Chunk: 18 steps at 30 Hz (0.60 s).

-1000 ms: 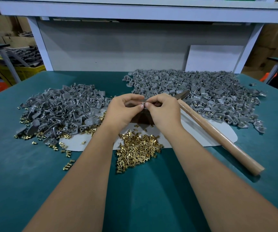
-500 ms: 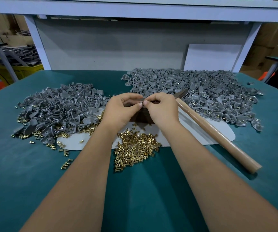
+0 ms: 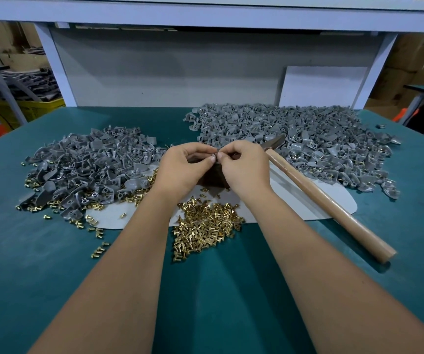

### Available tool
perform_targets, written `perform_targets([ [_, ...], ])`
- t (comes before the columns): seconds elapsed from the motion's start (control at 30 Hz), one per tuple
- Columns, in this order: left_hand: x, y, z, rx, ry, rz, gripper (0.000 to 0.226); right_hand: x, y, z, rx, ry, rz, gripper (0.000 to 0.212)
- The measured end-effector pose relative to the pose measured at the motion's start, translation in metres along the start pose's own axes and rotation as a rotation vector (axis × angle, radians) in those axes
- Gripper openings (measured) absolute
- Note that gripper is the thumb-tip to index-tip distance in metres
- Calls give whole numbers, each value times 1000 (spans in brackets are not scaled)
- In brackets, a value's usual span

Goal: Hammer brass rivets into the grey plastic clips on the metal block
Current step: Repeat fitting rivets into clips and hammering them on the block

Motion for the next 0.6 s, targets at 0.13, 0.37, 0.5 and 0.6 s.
perform_targets([
  [0.13,0,0,-1,-5,3,-1,17,-1,-1,-2,6,28,-8,18],
  [0.37,0,2,-1,-8,10,17,17,-1,1,-1,8,25,-16,20],
  [0.5,0,0,-1,12,5,7,16,-2,0,-4,43,22,15,14],
  [0.6,0,-1,-1,40,9,1,17,1,3,-6,5,59,98,17],
])
Point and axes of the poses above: each hand's wrist, its own z-axis towards the middle knuckle, its own x-axis out of the back of the hand, y = z × x, the point moved 5 cm from there along z, towards the middle knuckle, and after that the axes turned 12 degrees about x, right-handed, at the moved point
